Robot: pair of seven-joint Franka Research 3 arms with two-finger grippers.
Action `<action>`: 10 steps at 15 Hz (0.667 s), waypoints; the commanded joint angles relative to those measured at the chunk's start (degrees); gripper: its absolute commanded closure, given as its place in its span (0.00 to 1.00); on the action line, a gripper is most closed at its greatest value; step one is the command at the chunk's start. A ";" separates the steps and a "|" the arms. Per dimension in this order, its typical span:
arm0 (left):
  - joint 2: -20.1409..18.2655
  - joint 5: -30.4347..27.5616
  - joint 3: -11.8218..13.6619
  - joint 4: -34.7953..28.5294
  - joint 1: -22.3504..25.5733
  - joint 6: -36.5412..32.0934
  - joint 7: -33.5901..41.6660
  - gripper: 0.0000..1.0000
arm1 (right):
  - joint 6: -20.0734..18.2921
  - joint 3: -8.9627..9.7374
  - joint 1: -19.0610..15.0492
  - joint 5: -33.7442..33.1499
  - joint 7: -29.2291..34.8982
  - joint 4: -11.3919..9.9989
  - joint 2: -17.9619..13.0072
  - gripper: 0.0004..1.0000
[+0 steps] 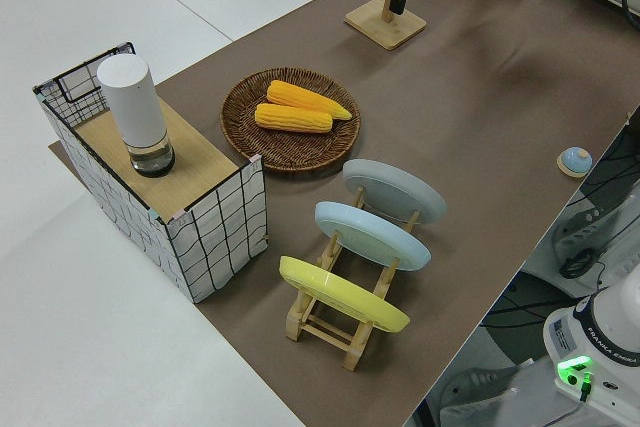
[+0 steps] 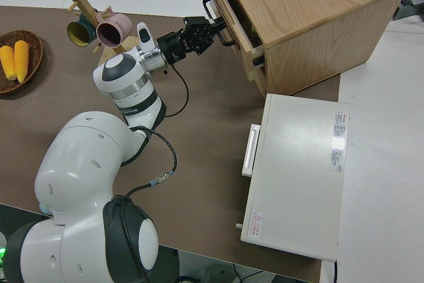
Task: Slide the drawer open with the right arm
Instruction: 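Pull the drawer handle toward the robot with the right gripper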
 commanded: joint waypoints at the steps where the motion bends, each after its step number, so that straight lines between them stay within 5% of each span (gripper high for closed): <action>1: -0.42 0.73 0.21 0.04 -0.27 -0.27 0.36 0.00 | -2.64 3.27 -0.26 2.01 -3.61 0.88 -1.44 0.90; 10: -0.42 0.73 0.21 0.04 -0.36 -0.27 0.28 0.00 | -9.41 9.16 -0.52 5.89 -5.37 0.97 -2.05 0.90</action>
